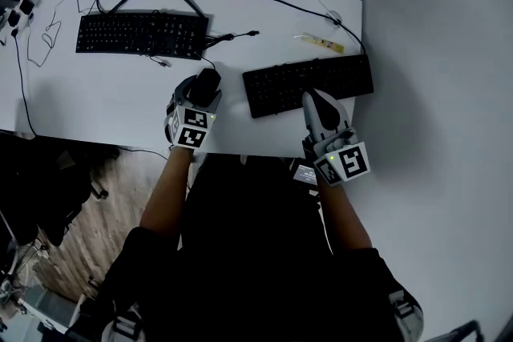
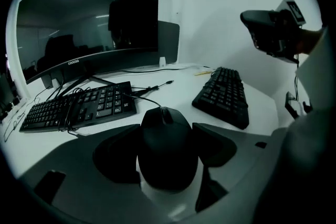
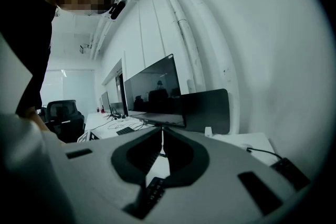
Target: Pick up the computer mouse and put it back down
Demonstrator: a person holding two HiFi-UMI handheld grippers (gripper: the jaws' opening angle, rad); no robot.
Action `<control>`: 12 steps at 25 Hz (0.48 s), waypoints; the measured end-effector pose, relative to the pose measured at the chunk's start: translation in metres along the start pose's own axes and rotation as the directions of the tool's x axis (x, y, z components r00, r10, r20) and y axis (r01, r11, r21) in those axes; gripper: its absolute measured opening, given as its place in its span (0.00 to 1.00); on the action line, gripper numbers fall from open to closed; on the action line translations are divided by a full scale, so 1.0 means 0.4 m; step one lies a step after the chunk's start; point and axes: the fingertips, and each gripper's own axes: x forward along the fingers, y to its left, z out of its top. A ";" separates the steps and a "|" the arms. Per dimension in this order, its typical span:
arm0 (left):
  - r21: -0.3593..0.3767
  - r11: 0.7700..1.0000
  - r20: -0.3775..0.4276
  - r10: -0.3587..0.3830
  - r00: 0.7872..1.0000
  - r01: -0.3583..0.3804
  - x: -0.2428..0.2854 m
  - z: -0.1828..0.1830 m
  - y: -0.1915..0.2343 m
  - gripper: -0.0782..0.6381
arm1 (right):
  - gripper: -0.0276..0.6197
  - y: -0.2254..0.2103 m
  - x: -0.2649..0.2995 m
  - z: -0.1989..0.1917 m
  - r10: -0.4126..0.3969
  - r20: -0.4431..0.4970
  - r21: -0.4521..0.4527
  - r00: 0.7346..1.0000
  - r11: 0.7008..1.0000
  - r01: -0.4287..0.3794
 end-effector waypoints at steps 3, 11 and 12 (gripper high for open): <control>-0.032 0.999 -0.040 -0.013 0.999 0.011 0.011 -0.027 0.000 0.53 | 0.06 0.003 -0.007 -0.010 -0.009 -0.011 0.015 1.000 1.000 0.009; -0.022 1.000 -0.059 -0.007 0.998 0.006 0.018 -0.027 0.021 0.53 | 0.06 0.017 -0.013 -0.025 -0.018 -0.011 0.042 1.000 0.999 0.018; -0.023 1.000 -0.063 -0.005 0.998 0.004 0.022 -0.032 0.022 0.53 | 0.06 0.018 -0.016 -0.030 -0.017 -0.014 0.041 1.000 0.999 0.018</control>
